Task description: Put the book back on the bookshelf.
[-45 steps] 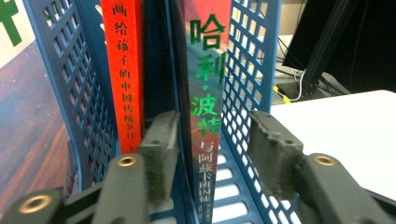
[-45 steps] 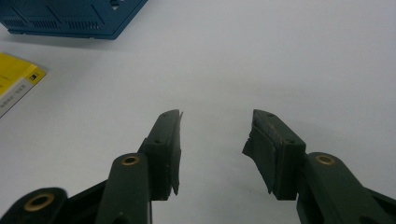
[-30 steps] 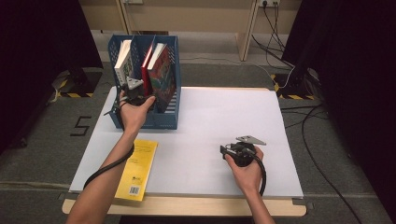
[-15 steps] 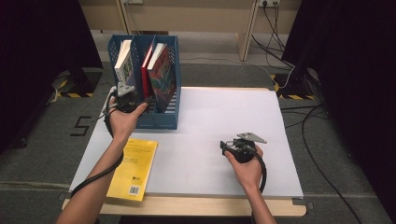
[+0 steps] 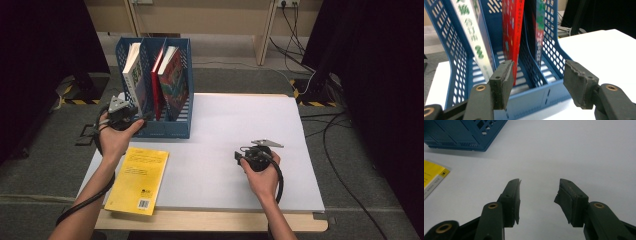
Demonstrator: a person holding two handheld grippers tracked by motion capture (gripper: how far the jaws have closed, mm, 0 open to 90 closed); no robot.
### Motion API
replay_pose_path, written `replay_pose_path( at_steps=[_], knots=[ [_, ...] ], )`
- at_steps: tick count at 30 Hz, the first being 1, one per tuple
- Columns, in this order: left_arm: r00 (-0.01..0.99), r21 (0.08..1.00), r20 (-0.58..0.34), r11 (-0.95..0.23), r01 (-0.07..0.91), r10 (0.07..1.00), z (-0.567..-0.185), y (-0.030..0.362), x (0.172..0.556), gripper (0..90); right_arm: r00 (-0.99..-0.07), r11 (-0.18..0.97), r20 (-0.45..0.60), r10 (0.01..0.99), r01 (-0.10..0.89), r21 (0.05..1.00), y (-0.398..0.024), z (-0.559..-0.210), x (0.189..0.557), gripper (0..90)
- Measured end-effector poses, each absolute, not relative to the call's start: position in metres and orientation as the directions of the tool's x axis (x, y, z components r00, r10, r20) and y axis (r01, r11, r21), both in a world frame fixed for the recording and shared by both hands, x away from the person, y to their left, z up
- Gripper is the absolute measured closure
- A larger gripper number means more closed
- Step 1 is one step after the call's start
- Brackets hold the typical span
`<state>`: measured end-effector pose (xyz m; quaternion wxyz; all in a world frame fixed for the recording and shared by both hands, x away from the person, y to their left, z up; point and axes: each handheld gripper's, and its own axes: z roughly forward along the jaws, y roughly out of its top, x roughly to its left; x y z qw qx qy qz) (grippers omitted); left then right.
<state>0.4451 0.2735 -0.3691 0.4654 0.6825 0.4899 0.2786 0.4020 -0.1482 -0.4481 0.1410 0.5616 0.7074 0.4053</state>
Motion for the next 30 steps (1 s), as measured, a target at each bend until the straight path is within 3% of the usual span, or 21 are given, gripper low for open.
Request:
replay_pose_path(
  at_steps=[15, 30],
  knots=[
    [0.344, 0.879, -0.078, -0.098, 0.466, 0.936, -0.396, 0.318, 0.403, 42.6, -0.347, 0.043, 0.279, 0.895, 0.692, 0.72, -0.137, -0.443, 0.406, 54.9],
    [0.315, 0.826, -0.139, -0.065, 0.56, 0.939, -0.445, 0.352, 0.372, 44.6, -0.389, 0.088, 0.272, 0.88, 0.697, 0.712, -0.118, -0.439, 0.411, 55.2]
  ],
)
